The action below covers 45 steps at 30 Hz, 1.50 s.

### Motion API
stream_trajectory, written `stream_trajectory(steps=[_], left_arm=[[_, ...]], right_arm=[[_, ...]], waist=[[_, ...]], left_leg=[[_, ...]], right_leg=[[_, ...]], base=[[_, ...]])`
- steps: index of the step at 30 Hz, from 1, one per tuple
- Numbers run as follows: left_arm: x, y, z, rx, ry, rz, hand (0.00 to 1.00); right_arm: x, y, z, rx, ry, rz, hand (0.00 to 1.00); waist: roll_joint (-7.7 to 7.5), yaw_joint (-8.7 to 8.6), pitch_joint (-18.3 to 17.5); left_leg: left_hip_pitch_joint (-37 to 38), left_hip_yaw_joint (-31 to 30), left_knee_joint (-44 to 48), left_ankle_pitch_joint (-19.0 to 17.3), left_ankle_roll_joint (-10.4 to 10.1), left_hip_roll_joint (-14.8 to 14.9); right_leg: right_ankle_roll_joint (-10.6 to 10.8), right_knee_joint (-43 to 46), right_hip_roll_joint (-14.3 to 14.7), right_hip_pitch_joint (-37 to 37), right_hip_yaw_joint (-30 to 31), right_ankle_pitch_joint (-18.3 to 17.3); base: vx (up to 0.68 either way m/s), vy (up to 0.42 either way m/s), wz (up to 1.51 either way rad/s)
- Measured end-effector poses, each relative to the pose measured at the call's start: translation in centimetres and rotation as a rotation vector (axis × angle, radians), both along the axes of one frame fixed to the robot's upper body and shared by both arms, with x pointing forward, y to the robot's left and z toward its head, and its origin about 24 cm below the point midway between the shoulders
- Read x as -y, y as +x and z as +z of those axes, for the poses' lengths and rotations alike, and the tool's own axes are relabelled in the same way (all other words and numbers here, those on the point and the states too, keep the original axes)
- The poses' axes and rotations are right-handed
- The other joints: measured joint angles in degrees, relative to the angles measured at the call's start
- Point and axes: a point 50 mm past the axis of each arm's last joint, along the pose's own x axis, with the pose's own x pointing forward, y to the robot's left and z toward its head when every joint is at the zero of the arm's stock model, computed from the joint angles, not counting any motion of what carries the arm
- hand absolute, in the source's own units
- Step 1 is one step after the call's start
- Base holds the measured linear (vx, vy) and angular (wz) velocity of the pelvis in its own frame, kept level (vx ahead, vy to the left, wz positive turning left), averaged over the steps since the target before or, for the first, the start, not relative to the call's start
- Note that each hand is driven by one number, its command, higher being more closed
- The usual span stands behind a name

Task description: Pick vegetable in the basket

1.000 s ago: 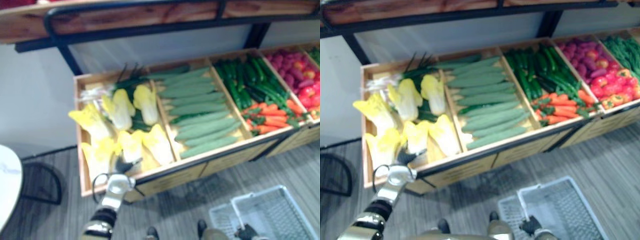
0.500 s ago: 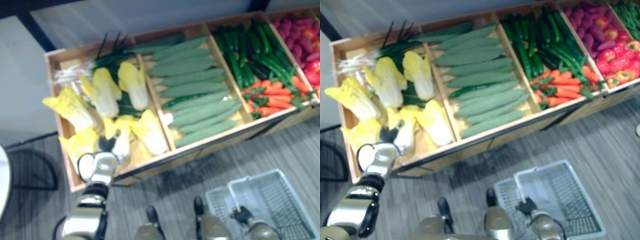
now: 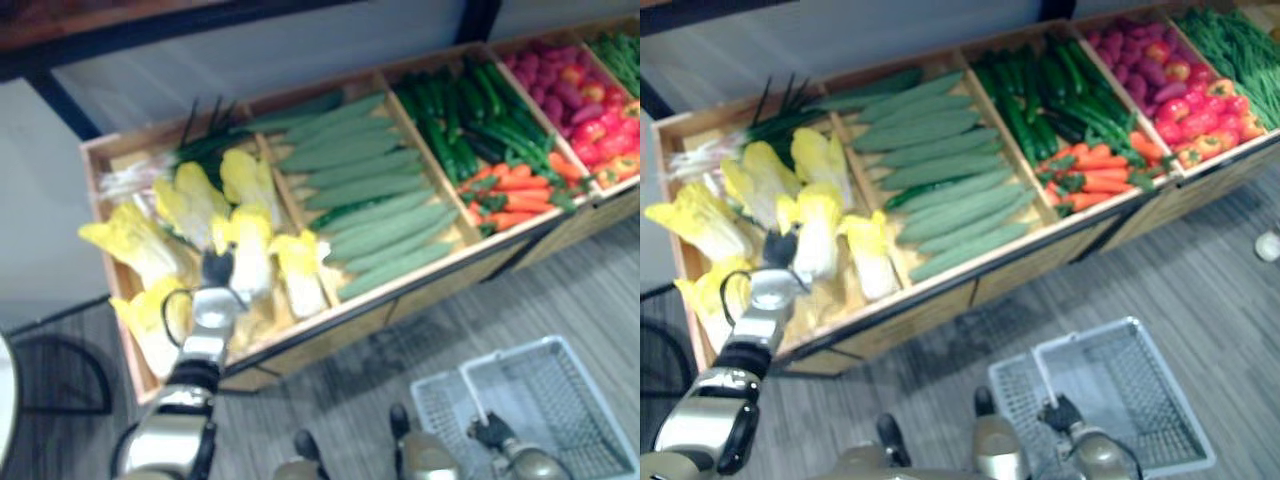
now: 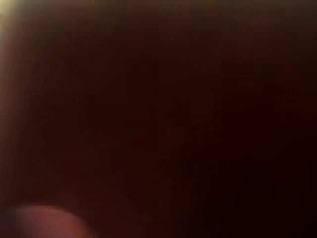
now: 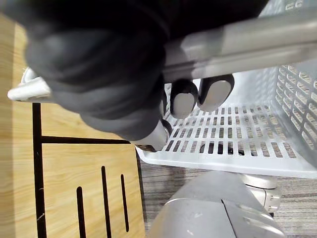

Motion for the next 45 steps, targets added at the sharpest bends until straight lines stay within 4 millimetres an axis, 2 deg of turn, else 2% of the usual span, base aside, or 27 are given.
stream_trajectory(steps=[5,11,12,14,15,16,18,20,22,24,26,27,29,30,31,32,34,35,36,37,38,39,40,41,42,44,45], left_arm=[[-0.5,-1.1,0.8,0.092,0.014,0.039,1.0],[-2.8,-2.7,1.6,0.119,0.092,0.089,1.0],[-3.3,-3.4,1.8,0.14,0.089,0.104,1.0],[-4.2,-5.0,2.3,0.191,0.102,0.122,1.0],[-4.7,-6.3,2.7,0.22,0.116,0.128,1.0],[-4.6,-7.2,3.0,0.244,0.127,0.114,1.0],[-3.6,-7.6,3.7,0.283,0.135,0.047,1.0],[-2.2,-7.4,3.9,0.288,0.13,-0.041,1.0],[0.6,-7.1,2.9,0.256,0.089,-0.175,1.0],[2.5,-7.0,1.9,0.218,0.063,-0.254,1.0],[2.8,-7.3,1.1,0.178,0.061,-0.262,1.0],[2.9,-7.5,0.7,0.16,0.055,-0.272,1.0],[3.1,-7.9,-0.4,0.123,0.024,-0.263,1.0],[3.3,-7.9,-0.5,0.124,0.024,-0.277,1.0],[4.2,-7.7,-1.0,0.111,0.003,-0.296,1.0],[5.3,-7.9,-1.9,0.09,-0.034,-0.316,1.0],[7.3,-8.5,-3.1,0.059,-0.092,-0.346,1.0],[8.1,-8.5,-3.5,0.043,-0.11,-0.361,1.0],[9.2,-8.7,-4.1,0.018,-0.132,-0.393,1.0],[9.5,-9.0,-4.5,0.007,-0.147,-0.391,1.0],[9.4,-9.2,-4.8,-0.001,-0.152,-0.38,1.0],[9.5,-9.8,-5.7,-0.033,-0.164,-0.362,1.0],[10.0,-10.5,-6.5,-0.058,-0.198,-0.346,1.0],[10.1,-10.7,-6.5,-0.056,-0.199,-0.348,1.0],[11.0,-10.7,-7.3,-0.08,-0.233,-0.349,1.0],[11.6,-11.2,-8.3,-0.124,-0.259,-0.347,1.0],[11.7,-11.2,-8.3,-0.125,-0.259,-0.348,1.0]], right_arm=[[1.4,-2.6,-0.3,-0.048,-0.022,-0.056,1.0],[1.7,-3.1,-0.3,-0.064,-0.032,-0.073,1.0],[1.8,-3.0,-0.2,-0.061,-0.037,-0.082,1.0],[2.2,-2.2,0.1,-0.053,-0.042,-0.094,1.0],[2.8,-1.0,0.6,-0.03,-0.057,-0.084,1.0],[3.8,0.2,1.5,-0.001,-0.09,-0.072,1.0],[4.9,1.7,2.9,0.046,-0.128,-0.061,1.0],[4.6,3.0,3.9,0.112,-0.13,-0.04,1.0],[4.2,4.2,5.2,0.191,-0.133,-0.012,1.0],[3.7,5.3,5.9,0.251,-0.113,0.004,1.0],[2.7,6.8,6.5,0.3,-0.088,0.049,1.0],[2.3,6.9,6.4,0.311,-0.067,0.049,1.0],[0.9,8.0,6.4,0.334,-0.044,0.062,1.0],[0.2,8.7,6.8,0.365,-0.024,0.075,1.0],[-0.8,9.1,6.6,0.366,-0.001,0.087,1.0],[-1.3,8.9,6.0,0.344,0.016,0.086,1.0],[-2.1,8.9,5.7,0.336,0.039,0.087,1.0],[-2.3,8.9,5.6,0.334,0.043,0.089,1.0],[-3.0,8.7,5.3,0.313,0.053,0.102,1.0],[-4.1,8.9,5.1,0.296,0.074,0.128,1.0],[-4.7,9.1,5.1,0.293,0.086,0.149,1.0],[-5.5,9.7,5.3,0.29,0.104,0.187,1.0],[-5.8,10.8,6.0,0.297,0.108,0.239,1.0],[-6.4,11.2,6.3,0.3,0.119,0.262,1.0],[-6.6,12.3,7.0,0.301,0.102,0.293,1.0],[-7.5,13.1,7.7,0.325,0.11,0.327,1.0],[-8.6,13.4,8.1,0.348,0.142,0.349,1.0]], waist=[[2.21,0.05,-3.8],[1.46,0.58,-5.4],[1.29,1.66,-5.7],[0.49,3.9,-6.4],[0.26,5.7,-6.5],[1.04,6.81,-6.8],[2.0,6.91,-7.3],[0.79,6.07,-7.6],[0.05,5.54,-7.7],[0.88,5.32,-7.9],[-0.28,4.99,-8.0],[-2.15,4.41,-8.1],[-0.53,6.84,-8.1],[0.7,7.71,-7.8],[0.68,6.76,-7.5],[0.91,6.54,-7.4],[0.85,7.47,-7.3],[1.72,7.58,-6.9],[3.26,7.54,-6.7],[3.39,7.99,-6.6],[3.17,8.49,-6.5],[3.36,9.61,-6.4],[4.56,10.03,-5.8],[2.92,9.65,-5.6],[5.71,9.43,-3.8],[7.02,10.28,-4.1],[6.0,10.85,-3.5]], left_leg=[[2.0,-0.5,-2.2,1.1,0.0,-0.2],[1.7,-1.5,-2.3,1.5,0.0,0.0],[1.4,-1.7,-1.3,0.8,-0.2,0.1],[-1.4,-4.9,5.7,-2.1,0.2,0.1],[-3.0,-10.8,9.5,-3.7,0.6,0.0],[-3.5,-14.8,11.4,-6.4,0.2,0.2],[-2.7,-13.9,11.3,-9.7,-0.8,0.4],[-1.4,-10.1,11.3,-10.1,-0.3,-0.4],[0.9,-3.8,11.2,-11.0,-0.1,-0.4],[1.3,1.6,10.7,-10.9,0.4,1.8],[3.0,7.7,10.8,-11.4,0.4,2.2],[3.5,9.5,13.9,-13.5,0.1,1.2],[2.2,9.4,16.4,-14.6,4.4,3.0],[2.6,10.2,13.7,-14.9,5.4,4.1],[2.9,13.1,13.9,-14.3,1.3,3.9],[3.3,14.7,15.2,-14.5,1.1,4.2],[3.1,17.6,18.9,-15.2,0.4,5.6],[2.7,17.5,20.5,-15.6,0.4,6.7],[1.7,16.3,22.9,-15.5,0.5,9.1],[1.1,13.9,26.7,-14.9,1.4,11.1],[0.2,12.2,29.8,-14.5,2.2,12.0],[-2.6,7.1,35.2,-12.0,6.1,12.6],[-6.4,1.6,45.3,-10.9,7.0,14.7],[-8.5,-0.9,51.8,-11.1,6.6,13.6],[-12.8,-8.4,63.7,-11.6,5.8,13.9],[-18.8,-17.4,71.4,-13.2,3.3,8.3],[-20.4,-20.6,68.7,-14.5,1.4,3.6]], right_leg=[[-0.1,-0.5,0.1,1.7,-1.0,-0.1],[-0.2,-0.7,0.4,1.7,-1.9,-0.2],[-0.3,-1.0,0.7,1.3,-0.8,-0.2],[-0.4,-0.8,1.2,-0.5,3.8,0.4],[-0.3,-0.7,1.6,-1.8,7.4,1.3],[0.1,-0.9,2.5,-2.5,10.6,2.3],[0.9,-1.8,3.2,-3.7,13.8,3.9],[0.9,-3.0,2.5,-4.3,16.2,5.3],[-4.2,-4.1,0.3,-5.1,8.8,2.9],[-9.1,-2.7,-0.6,-6.8,-0.5,0.0],[-9.8,10.3,-3.5,-12.9,-11.7,-0.1],[-12.3,14.4,-5.3,-13.2,-17.7,2.9],[-17.1,7.8,-0.3,-13.7,-16.4,11.9],[-19.7,5.6,1.2,-13.6,-18.1,12.6],[-16.9,17.5,-3.0,-15.1,-26.2,-0.5],[-14.0,24.2,-6.7,-14.0,-31.7,-7.0],[-9.5,23.1,-7.4,-11.8,-35.1,-10.0],[-9.4,20.9,-5.3,-11.3,-34.4,-8.7],[-10.1,14.3,-0.4,-9.4,-32.6,-5.7],[-10.0,9.0,3.7,-8.0,-29.4,-4.5],[-10.3,7.3,5.1,-7.7,-27.5,-5.3],[-7.1,4.8,6.6,-6.3,-26.6,-8.6],[-11.9,19.3,4.1,-9.1,-27.0,-12.3],[-9.9,22.4,0.9,-8.2,-25.3,-15.7],[-9.1,23.5,4.0,-7.4,-22.0,-18.5],[-9.6,22.2,6.0,-8.2,-19.2,-17.3],[-10.5,19.9,6.6,-8.0,-17.4,-16.0]], base=[[0.0,-0.012,0.07],[-0.02,-0.016,0.06],[-0.01,0.001,-0.44],[0.02,-0.015,-0.9],[0.04,-0.052,-1.41],[0.02,-0.03,-1.43],[-0.04,0.077,-1.2],[-0.08,0.103,-1.05],[-0.06,0.136,-1.28],[-0.03,0.08,-1.54],[0.05,0.011,-1.61],[0.02,0.037,-1.83],[-0.08,0.01,-2.1],[-0.15,-0.027,-1.66],[-0.11,-0.057,-1.43],[-0.05,-0.077,-0.92],[0.03,-0.089,-0.92],[0.01,-0.147,-0.96],[-0.01,-0.196,-1.07],[-0.01,-0.203,-1.21],[-0.01,-0.256,-1.67],[0.04,-0.244,-1.76],[0.08,-0.211,-1.59],[0.12,-0.11,-1.15],[0.1,-0.021,-0.98],[0.08,0.007,-1.03],[0.1,0.006,-0.82]])
